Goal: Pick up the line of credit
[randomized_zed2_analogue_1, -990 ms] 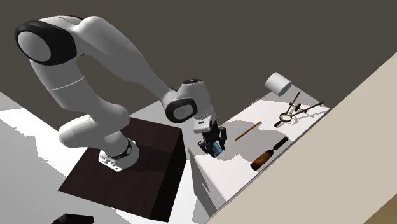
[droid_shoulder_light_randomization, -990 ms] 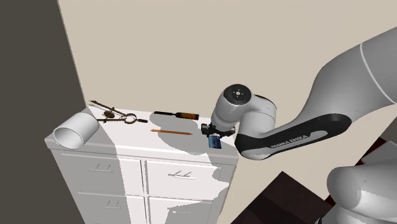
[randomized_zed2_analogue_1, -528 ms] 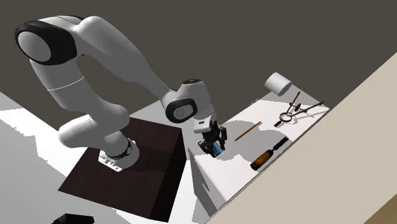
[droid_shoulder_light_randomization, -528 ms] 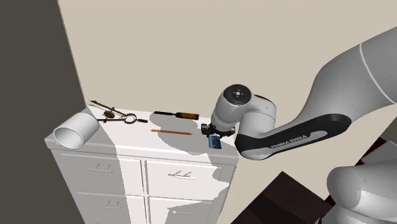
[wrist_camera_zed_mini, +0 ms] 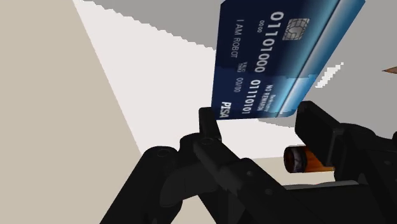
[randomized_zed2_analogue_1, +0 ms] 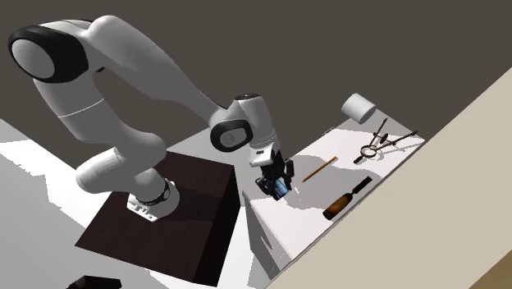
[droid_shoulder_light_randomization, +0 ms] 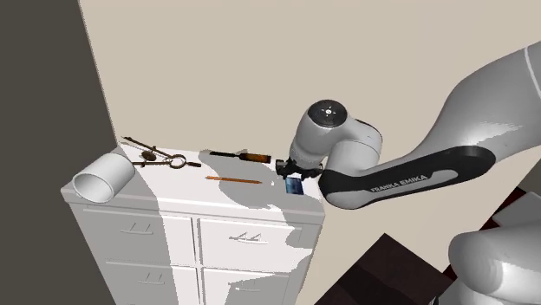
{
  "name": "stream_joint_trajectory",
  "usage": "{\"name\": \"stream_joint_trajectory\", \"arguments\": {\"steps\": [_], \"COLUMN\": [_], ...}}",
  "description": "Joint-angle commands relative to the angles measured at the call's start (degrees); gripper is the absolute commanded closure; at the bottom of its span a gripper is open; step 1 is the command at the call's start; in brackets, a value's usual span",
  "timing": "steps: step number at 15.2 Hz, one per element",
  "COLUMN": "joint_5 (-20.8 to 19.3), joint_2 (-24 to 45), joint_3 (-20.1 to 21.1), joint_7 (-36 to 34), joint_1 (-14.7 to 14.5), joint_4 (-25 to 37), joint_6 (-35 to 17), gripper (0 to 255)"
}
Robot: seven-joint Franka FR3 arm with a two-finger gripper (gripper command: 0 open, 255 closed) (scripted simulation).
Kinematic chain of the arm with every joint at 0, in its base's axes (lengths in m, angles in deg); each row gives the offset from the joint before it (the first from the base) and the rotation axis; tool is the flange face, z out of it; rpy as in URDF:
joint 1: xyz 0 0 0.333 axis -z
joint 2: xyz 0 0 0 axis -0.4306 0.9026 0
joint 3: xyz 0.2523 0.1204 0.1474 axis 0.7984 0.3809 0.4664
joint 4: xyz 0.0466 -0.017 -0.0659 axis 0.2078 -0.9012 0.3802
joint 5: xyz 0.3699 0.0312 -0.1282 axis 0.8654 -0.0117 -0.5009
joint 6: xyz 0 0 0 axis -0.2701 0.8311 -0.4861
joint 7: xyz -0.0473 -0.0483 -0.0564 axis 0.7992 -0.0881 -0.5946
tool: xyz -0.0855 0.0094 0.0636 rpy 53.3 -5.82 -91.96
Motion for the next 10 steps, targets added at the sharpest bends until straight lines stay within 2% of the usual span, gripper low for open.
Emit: {"name": "stream_joint_trajectory", "arguments": {"steps": [1, 8, 10], "joint_5": [1.5, 5.4, 5.5], "joint_2": [-0.9, -3.6, -3.7], "joint_3": [-2.0, -7.3, -7.4], "joint_7": [1.7, 6.6, 6.7], "joint_1": [-2.1, -7.0, -7.1], "joint_4": [0.5, 2.8, 2.8], "joint_6": [1.6, 6.8, 6.9], "gripper": [255, 255, 255]}}
